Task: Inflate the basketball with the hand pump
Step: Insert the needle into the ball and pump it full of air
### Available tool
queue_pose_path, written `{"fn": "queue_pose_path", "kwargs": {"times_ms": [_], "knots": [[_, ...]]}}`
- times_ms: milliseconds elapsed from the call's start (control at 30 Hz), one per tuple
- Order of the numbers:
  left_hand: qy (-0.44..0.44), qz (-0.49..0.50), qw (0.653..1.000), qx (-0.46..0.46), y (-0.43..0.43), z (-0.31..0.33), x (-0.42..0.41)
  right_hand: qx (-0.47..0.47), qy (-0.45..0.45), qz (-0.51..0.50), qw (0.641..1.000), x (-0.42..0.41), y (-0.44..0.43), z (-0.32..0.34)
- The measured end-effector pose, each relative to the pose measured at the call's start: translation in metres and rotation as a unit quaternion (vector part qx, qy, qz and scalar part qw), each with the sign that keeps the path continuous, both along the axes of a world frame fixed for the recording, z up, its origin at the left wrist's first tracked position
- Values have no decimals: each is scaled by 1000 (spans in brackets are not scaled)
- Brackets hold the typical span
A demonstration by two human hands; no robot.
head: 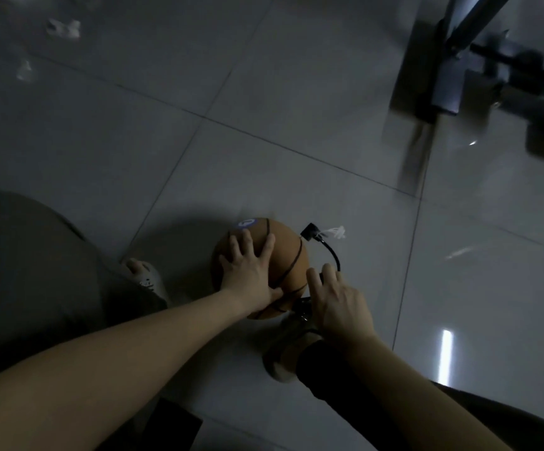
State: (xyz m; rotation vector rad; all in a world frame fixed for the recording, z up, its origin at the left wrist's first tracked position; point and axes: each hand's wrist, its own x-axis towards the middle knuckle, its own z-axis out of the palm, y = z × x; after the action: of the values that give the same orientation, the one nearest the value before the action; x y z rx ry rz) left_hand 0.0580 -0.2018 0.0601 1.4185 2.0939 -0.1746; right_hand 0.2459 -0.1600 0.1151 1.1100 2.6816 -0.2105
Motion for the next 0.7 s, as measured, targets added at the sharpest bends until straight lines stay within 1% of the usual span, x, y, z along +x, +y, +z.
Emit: {"fn": "queue_pose_path", "kwargs": {"times_ms": [133, 200, 267, 367, 467, 533, 633, 700], "knots": [[3, -6, 1000, -13, -7, 6, 3, -25, 28, -60, 997, 4, -6, 11], [7, -6, 1000, -21, -2, 10, 2, -35, 58, -109, 992, 12, -6, 34], [16, -11, 999, -32, 6, 15, 1, -17, 97, -143, 985, 18, -2, 65], [5, -26, 999, -36, 7, 18, 3, 43, 114, -127, 984, 21, 2, 118], [-5, -26, 1000, -12, 0, 15, 4, 86, 113, -109, 984, 20, -4, 149], [-15, -22, 1000, -2, 2, 16, 4, 87, 86, -86, 989, 19, -15, 149], [-22, -15, 1000, 1, 6, 19, 4, 82, 42, -45, 995, 16, -34, 129], [-16, -17, 1000, 2, 6, 19, 6, 73, 29, -42, 996, 15, -41, 115]]}}
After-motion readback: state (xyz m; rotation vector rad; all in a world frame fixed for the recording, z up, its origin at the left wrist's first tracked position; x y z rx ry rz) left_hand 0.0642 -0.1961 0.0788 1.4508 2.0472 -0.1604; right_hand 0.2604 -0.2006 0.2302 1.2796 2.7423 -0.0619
